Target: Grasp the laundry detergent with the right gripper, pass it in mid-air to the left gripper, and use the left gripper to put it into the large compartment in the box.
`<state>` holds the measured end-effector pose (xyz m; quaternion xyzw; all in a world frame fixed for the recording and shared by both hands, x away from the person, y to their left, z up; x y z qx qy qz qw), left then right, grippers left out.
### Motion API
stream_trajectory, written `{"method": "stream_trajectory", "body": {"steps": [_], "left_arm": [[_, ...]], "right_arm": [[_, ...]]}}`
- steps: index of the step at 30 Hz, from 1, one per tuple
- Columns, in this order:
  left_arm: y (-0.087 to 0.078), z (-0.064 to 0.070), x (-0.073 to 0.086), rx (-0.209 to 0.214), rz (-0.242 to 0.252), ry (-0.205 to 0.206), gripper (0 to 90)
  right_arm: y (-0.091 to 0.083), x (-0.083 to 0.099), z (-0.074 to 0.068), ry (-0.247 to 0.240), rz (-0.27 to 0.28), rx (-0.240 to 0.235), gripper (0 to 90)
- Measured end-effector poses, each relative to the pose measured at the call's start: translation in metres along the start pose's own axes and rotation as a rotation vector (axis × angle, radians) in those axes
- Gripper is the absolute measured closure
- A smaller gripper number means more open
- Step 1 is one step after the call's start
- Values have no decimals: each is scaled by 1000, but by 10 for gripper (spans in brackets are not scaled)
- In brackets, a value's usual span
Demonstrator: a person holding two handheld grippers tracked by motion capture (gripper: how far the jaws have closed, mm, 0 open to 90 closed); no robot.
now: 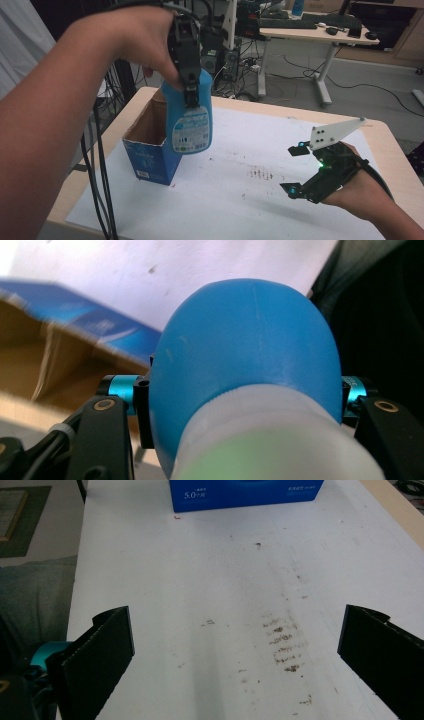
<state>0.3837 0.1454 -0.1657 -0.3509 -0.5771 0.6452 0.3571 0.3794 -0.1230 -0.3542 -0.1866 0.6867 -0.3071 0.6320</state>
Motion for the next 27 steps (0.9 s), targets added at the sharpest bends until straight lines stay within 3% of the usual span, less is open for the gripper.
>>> {"method": "stream_trajectory", "body": {"steps": [11, 15, 17, 19, 22, 27], "left_arm": [[-33, -34, 32, -32, 59, -375, 391], [-34, -46, 45, -38, 74, -564, 391], [-33, -51, 50, -51, 73, -626, 391], [-33, -56, 55, -65, 69, -678, 391], [-31, -64, 60, -94, 71, -722, 392], [-19, -76, 65, -91, 67, -778, 391]], "right_arm": [[3, 4, 0, 11, -9, -1, 7], [3, 4, 0, 9, -5, -3, 7], [3, 4, 1, 9, -4, 2, 8], [3, 4, 1, 15, -4, 2, 8], [2, 4, 1, 16, 2, 7, 8], [0, 5, 1, 20, 4, 10, 8]]}}
Point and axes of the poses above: each handheld gripper's, and its own axes: y roughly forward along the jaws, x roughly out of its underside, z roughly to its right, the point moved 5 cm from there along y, roughly forward along the jaws, and after that the axes turned 3 degrees about y, right-handed, at the moved point
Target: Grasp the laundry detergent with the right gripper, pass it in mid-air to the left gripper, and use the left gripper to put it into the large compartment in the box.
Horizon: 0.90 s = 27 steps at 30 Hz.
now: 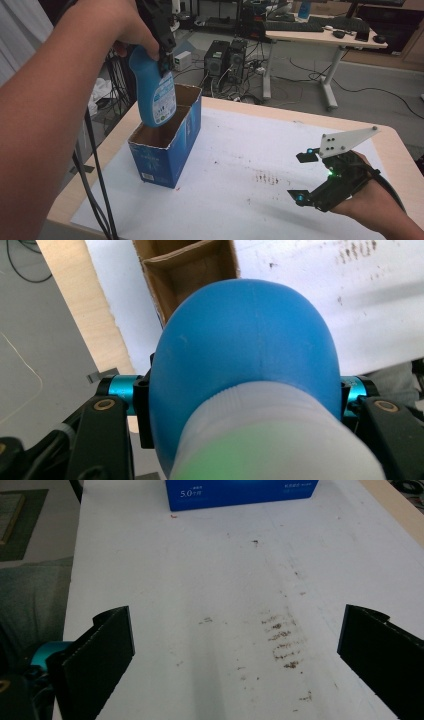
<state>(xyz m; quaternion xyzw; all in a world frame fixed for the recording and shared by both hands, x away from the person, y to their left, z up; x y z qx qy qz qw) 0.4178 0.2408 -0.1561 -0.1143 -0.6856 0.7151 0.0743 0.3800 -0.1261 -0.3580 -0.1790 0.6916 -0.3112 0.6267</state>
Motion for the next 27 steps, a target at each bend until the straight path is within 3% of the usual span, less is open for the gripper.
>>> {"method": "stream_trajectory", "body": {"steps": [5, 11, 18, 21, 27], "left_arm": [[20, -7, -2, 18, -28, -9, 391], [47, -10, -4, 28, -54, 14, 391], [87, -14, -5, 60, -89, 68, 391], [103, -11, -5, 63, -85, 93, 392], [128, -10, -3, 36, -125, 226, 392]], "right_arm": [[-2, 2, 0, 6, 5, 5, 8], [-4, 4, 0, 10, 4, 13, 8], [-3, 4, -2, 9, 1, 13, 9], [-2, 5, -2, 10, -3, 13, 9], [-2, 4, -4, 11, -6, 14, 9]]}}
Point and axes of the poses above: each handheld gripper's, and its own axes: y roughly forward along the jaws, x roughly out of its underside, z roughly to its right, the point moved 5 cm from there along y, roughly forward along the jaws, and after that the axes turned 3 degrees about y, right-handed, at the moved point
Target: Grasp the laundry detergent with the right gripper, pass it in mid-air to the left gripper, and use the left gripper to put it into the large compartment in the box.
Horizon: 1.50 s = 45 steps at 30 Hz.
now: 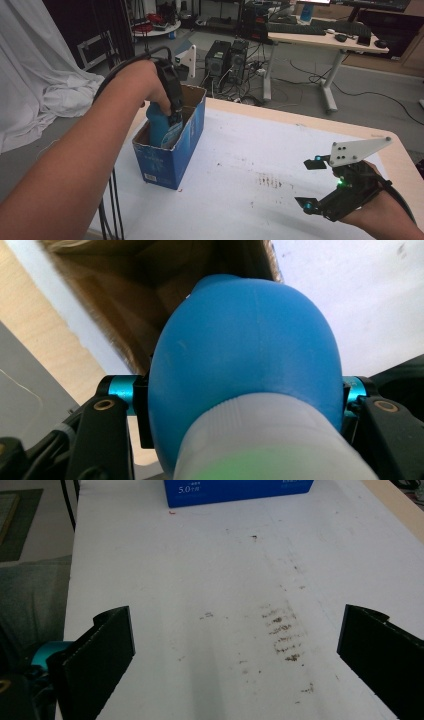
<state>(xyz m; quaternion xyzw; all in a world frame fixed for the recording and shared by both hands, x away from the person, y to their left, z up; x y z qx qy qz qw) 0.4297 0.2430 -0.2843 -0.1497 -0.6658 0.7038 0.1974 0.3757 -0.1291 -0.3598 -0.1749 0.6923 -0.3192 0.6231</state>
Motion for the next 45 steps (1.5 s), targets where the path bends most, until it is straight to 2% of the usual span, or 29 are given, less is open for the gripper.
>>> {"method": "stream_trajectory", "body": {"steps": [4, 8, 13, 17, 22, 23, 32, 35, 40, 45], "left_arm": [[14, -2, -1, -4, -10, 79, 392], [25, -3, 0, -26, -7, 183, 392], [37, -4, 1, -39, -8, 275, 392], [48, -3, 0, -35, 2, 318, 391], [62, -4, -1, -27, -16, 344, 390], [63, -4, -1, -24, -7, 343, 390], [63, -6, 0, -21, -2, 352, 382], [60, -5, 0, -36, 14, 356, 350], [58, -4, 1, -36, 3, 360, 293], [52, -3, 1, -30, 15, 344, 265]], "right_arm": [[1, -1, -2, -4, -3, 0, 10], [2, -1, -3, -6, -6, 0, 10], [3, 0, -3, -5, -10, 1, 10], [4, 1, -4, 1, -15, -2, 11], [6, 3, -4, 1, -15, -4, 11], [7, 4, -4, 2, -16, -4, 11], [10, 3, -4, 5, -16, -9, 11], [11, 2, -4, 0, -19, -12, 11], [10, 2, -4, 2, -16, -12, 11], [10, 3, -4, 1, -14, -12, 11]]}}
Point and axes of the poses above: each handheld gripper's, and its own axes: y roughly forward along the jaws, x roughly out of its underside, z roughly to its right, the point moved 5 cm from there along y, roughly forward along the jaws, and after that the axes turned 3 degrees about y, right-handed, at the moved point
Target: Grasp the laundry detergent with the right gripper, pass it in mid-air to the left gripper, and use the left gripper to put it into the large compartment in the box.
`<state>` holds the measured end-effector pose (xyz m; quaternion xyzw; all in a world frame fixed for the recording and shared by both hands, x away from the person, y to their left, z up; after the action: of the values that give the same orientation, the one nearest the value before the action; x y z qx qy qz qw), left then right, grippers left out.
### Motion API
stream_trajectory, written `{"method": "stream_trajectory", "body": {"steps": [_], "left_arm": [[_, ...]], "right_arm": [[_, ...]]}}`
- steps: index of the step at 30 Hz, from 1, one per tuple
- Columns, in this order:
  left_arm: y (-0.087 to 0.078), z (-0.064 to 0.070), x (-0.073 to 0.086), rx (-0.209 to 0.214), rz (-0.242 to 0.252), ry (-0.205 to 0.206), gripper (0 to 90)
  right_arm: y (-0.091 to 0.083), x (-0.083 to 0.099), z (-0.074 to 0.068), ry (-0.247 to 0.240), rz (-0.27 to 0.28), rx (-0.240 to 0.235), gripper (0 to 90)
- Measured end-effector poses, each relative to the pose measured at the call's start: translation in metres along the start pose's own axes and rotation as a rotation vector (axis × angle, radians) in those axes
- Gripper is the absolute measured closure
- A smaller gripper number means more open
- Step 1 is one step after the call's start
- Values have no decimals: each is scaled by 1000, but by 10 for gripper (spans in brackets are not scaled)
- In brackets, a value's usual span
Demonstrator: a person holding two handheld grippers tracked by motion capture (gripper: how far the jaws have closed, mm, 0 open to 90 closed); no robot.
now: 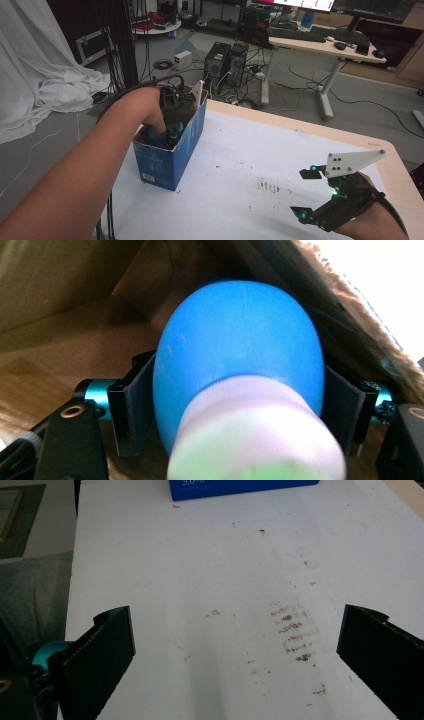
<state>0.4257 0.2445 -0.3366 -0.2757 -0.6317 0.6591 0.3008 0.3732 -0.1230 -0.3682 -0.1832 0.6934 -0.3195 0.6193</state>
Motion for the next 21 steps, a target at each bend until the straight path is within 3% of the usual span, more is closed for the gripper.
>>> {"method": "stream_trajectory", "body": {"steps": [8, 21], "left_arm": [[-5, 2, 0, -10, -20, -14, 212], [-40, 3, -5, -53, 4, -9, 171]], "right_arm": [[-1, 0, -2, -7, -1, 0, 11], [-4, 0, -3, -7, 2, 2, 11]]}}
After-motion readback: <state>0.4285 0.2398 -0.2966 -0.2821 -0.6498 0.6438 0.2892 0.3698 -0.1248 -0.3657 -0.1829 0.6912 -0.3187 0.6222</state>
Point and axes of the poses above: each handheld gripper's, and its own axes: y roughly forward along the jaws, x roughly out of its underside, z roughly to its right, the point moved 5 cm from there along y, roughly forward along the jaws, and after that the axes turned 3 degrees about y, right-handed, at the moved point
